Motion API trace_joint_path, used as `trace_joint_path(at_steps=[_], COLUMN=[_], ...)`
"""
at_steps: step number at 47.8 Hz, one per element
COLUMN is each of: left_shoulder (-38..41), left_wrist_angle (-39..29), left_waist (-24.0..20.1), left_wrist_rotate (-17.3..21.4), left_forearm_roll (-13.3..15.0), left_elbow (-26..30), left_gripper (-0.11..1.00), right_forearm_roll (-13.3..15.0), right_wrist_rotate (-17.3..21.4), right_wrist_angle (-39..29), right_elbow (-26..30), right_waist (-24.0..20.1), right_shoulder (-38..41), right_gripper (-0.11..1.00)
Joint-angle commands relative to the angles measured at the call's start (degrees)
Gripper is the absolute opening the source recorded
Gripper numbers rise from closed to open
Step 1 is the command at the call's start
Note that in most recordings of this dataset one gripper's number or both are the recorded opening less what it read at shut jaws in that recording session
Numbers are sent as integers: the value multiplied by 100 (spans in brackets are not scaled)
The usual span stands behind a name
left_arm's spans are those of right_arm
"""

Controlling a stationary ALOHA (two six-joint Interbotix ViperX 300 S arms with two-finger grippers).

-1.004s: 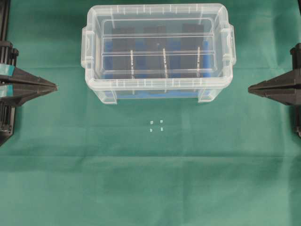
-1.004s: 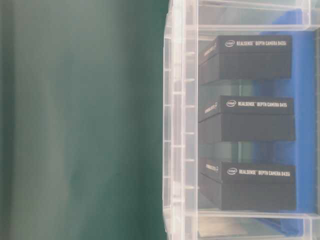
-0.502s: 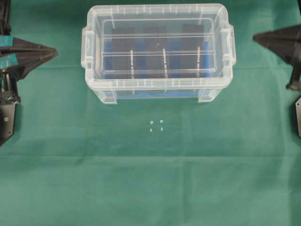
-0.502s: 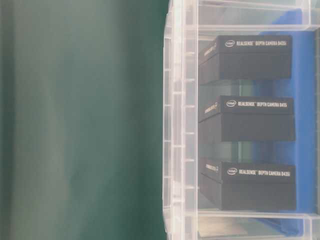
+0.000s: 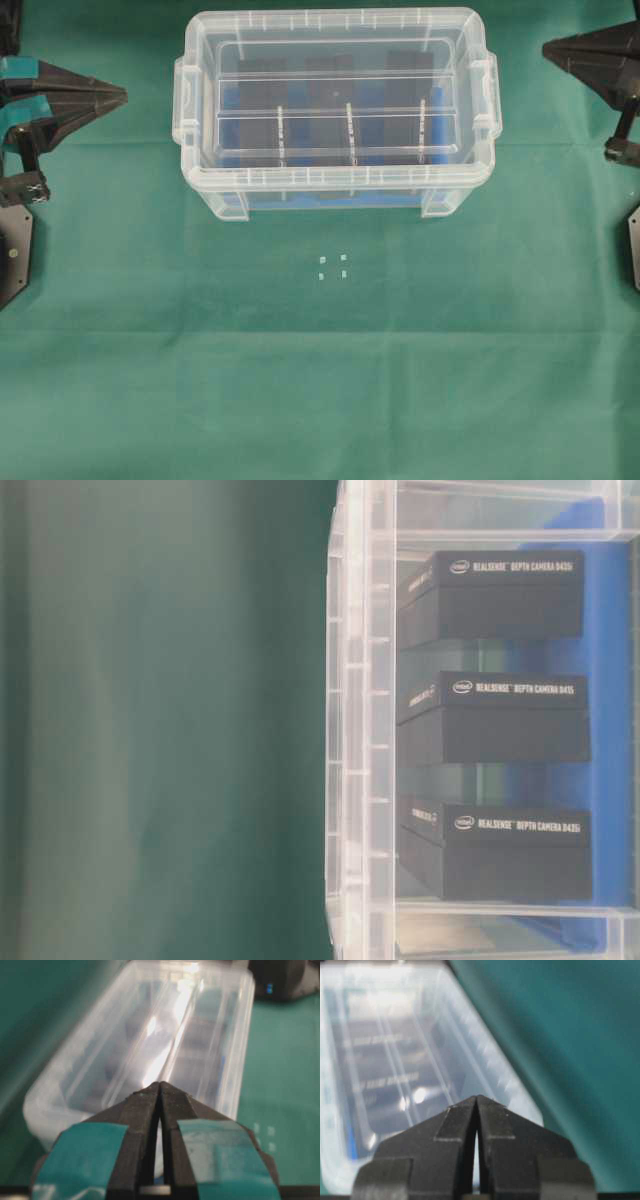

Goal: Clamp the lid of the box with both arms, then lift and open it.
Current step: 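Move left and right grippers to the lid edges at each box end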

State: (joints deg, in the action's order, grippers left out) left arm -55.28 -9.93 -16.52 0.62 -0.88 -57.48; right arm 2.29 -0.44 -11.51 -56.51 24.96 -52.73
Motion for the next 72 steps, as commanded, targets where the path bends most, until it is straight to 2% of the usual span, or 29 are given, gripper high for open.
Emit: trace_joint_path(at_steps=[1,5,14,20,25,45,54,72], left_shoulder=[105,202,633,976,1178,1450,1767,2312], left_wrist_angle=[-659,-1459,-3217,-4025,-4359,-4465,-4421,-3683], left_waist=[-18,-18,-26,-18,-18,-18,-62,-264], left_wrist_rotate=[9,9,18,18,35,18,35,35], left_forearm_roll=[-18,-18,-35,-53,-70,-97,-149,-149], left_elbow=[378,642,1327,1731,1916,1969,1854,1424], left_gripper=[1,1,1,1,1,1,1,1], right_forearm_roll=[0,0,149,220,220,229,352,448], right_wrist_rotate=[18,18,18,18,18,0,0,0], right_wrist_angle=[-773,-1758,-3410,-4148,-4535,-4570,-4544,-3885], right_elbow=[316,563,1178,1485,1670,1731,1608,1301], right_waist=[35,35,35,35,35,35,35,35], right_shoulder=[114,237,571,826,1046,1362,1767,2364], right_gripper=[0,0,0,0,0,0,0,0])
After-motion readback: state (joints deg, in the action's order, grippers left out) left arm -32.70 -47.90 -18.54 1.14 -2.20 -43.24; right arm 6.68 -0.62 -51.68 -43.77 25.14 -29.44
